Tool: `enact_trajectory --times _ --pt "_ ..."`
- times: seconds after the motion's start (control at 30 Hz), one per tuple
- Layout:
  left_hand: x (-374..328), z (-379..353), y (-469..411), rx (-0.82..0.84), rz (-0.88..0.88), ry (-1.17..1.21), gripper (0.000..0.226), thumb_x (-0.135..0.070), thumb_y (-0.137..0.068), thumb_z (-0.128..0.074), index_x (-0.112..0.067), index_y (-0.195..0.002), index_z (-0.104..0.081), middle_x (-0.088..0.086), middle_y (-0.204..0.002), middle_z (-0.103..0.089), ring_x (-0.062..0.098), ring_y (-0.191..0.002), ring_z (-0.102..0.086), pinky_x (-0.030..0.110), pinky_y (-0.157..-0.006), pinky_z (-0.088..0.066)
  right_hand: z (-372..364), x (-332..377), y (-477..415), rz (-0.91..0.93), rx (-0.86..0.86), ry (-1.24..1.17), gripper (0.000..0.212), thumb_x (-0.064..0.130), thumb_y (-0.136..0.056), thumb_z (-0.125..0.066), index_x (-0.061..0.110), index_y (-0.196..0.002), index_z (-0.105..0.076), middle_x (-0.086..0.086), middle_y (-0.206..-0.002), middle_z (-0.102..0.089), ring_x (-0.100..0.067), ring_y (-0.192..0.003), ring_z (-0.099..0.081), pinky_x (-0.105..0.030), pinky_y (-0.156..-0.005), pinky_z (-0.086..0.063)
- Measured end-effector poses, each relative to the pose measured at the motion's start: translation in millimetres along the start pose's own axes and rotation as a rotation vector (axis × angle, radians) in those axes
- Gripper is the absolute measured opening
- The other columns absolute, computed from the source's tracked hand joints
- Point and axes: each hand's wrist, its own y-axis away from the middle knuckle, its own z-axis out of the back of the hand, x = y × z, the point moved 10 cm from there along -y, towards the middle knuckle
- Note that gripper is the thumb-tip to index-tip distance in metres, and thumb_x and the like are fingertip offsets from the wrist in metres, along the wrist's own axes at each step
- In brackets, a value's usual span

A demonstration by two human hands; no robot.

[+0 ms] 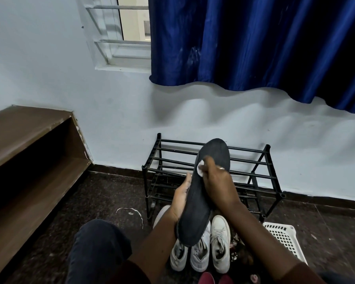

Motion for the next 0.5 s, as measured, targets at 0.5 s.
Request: enact_trajectory --times 0.5 --pt "-4.4 14.7 -3.3 -0.015 0.051 0.142 0.081 -0.067 -0.084 -0.035 0.001 -0.120 -0.061 0.025 -0.122 -0.058 0.035 -0.099 -0.063 0.036 -0.076 -0.055 -22.9 53.2 82.0 0.160 0.127 -0.217 0.026 0.021 -0.086 -0.047 0.022 -0.111 -0.040 -0.006 -0.076 -0.068 -0.022 -0.066 -0.064 -0.025 -0.054 -0.045"
